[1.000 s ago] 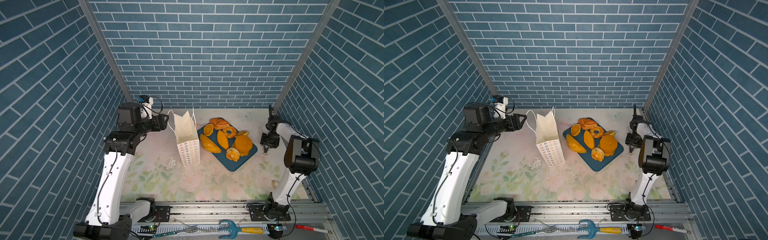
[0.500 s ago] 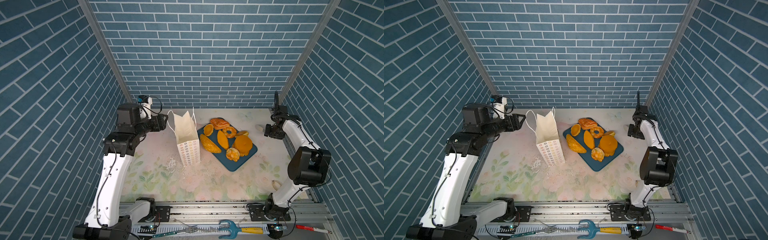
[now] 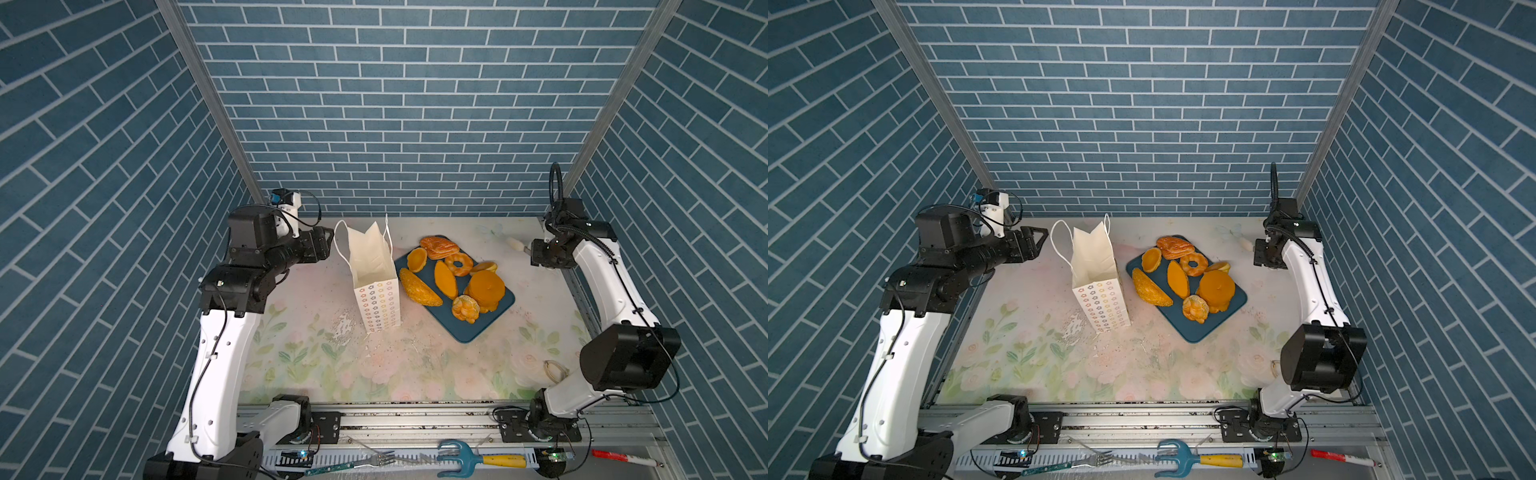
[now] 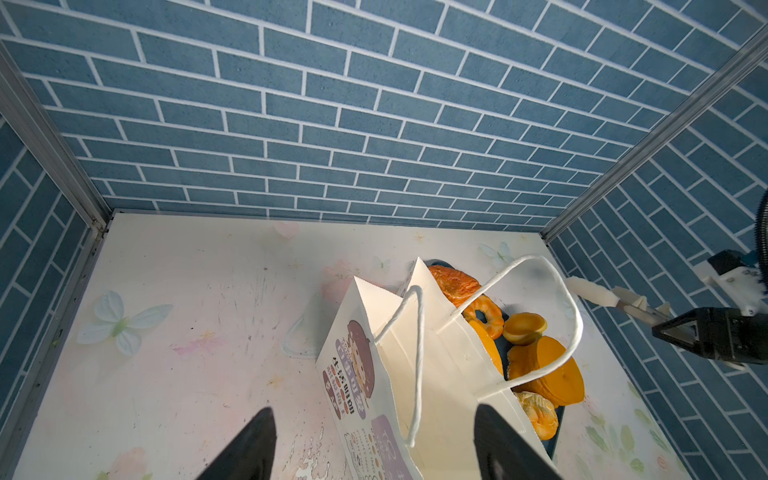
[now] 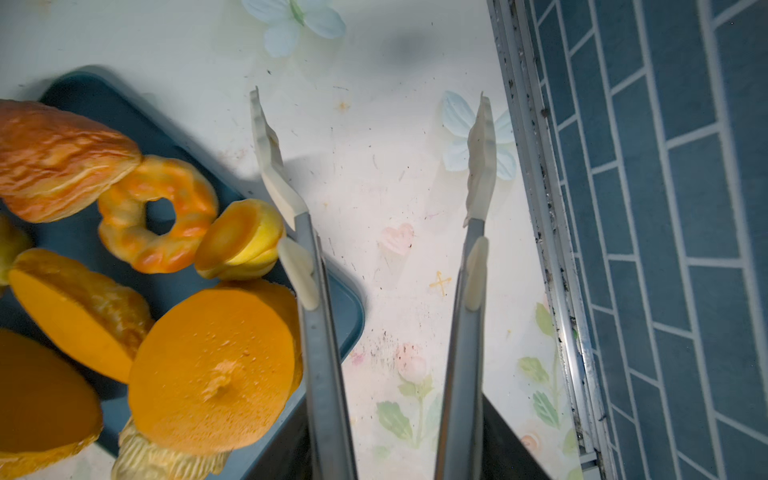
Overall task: Place the fake bread into the paper bag
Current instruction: 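Raise the held tongs with the right gripper toward the bread tray, then lower the tongs onto the long sugar-coated loaf on the tray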
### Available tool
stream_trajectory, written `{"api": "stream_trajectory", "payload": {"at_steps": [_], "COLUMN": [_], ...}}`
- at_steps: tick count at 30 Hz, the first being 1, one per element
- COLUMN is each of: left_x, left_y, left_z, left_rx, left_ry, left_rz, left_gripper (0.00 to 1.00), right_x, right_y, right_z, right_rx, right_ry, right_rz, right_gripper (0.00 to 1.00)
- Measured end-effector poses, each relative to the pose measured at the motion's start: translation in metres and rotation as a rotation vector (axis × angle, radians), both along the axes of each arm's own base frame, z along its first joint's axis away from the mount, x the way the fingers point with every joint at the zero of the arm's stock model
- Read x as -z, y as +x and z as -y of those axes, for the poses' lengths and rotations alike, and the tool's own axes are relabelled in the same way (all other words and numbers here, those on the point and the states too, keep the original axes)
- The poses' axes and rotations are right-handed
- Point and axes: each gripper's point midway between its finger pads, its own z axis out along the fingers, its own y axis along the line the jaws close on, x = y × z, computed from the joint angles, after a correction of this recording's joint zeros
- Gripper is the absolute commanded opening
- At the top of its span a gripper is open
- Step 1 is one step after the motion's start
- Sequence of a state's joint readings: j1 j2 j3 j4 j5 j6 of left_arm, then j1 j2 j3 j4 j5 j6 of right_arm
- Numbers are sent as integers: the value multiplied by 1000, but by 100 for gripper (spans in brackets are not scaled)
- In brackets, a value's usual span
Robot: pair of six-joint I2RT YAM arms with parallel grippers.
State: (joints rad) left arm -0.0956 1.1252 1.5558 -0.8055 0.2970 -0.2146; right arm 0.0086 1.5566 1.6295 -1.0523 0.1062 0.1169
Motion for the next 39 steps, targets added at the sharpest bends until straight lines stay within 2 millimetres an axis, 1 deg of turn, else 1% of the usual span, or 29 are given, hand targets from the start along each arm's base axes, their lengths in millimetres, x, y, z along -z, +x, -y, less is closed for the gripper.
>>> {"api": "stream_trajectory", "payload": {"at_steps": [4,7,10,13,16,19,22,24,28,31,35,39], "left_x": [-1,1,2,5,11,15,18,20,22,21,21,22], "left_y": [-3,-7,-9,-9,-11,-11,-11,-11,-11,-12,-12,-12], "left_z": [0,0,-1,-2,-3,-3,-3,-3,-3,-2,-1,-1], "left_rx": [5,8,7,0,-4,-9,-12,-15,-18,-19,-18,-26], "left_ry": [2,10,18,22,19,15,9,4,-3,-6,-9,-10], "left_rz": [-7,-23,-31,-40,-54,-64,-73,-80,-87,-87,-89,-91], "left_gripper": [77,77,77,77,77,77,77,77,77,77,77,77], "right_x": [-33,-51,-60,-63,-60,-55,-45,-35,-10,2,11,20], "right_y": [-20,-35,-51,-66,-78,-88,-91,-90,-86,-84,-83,-87], "right_z": [-19,-44,-76,-107,-136,-160,-181,-191,-207,-214,-221,-232], "right_rx": [-89,-198,-327,-451,-569,-669,-752,-788,-839,-864,-883,-912], "right_ry": [1,19,39,46,42,31,13,-3,-33,-45,-51,-48], "right_rz": [61,91,101,88,72,48,16,-17,-90,-125,-148,-178], "right_gripper": [54,53,52,52,52,52,52,52,54,55,55,55]}}
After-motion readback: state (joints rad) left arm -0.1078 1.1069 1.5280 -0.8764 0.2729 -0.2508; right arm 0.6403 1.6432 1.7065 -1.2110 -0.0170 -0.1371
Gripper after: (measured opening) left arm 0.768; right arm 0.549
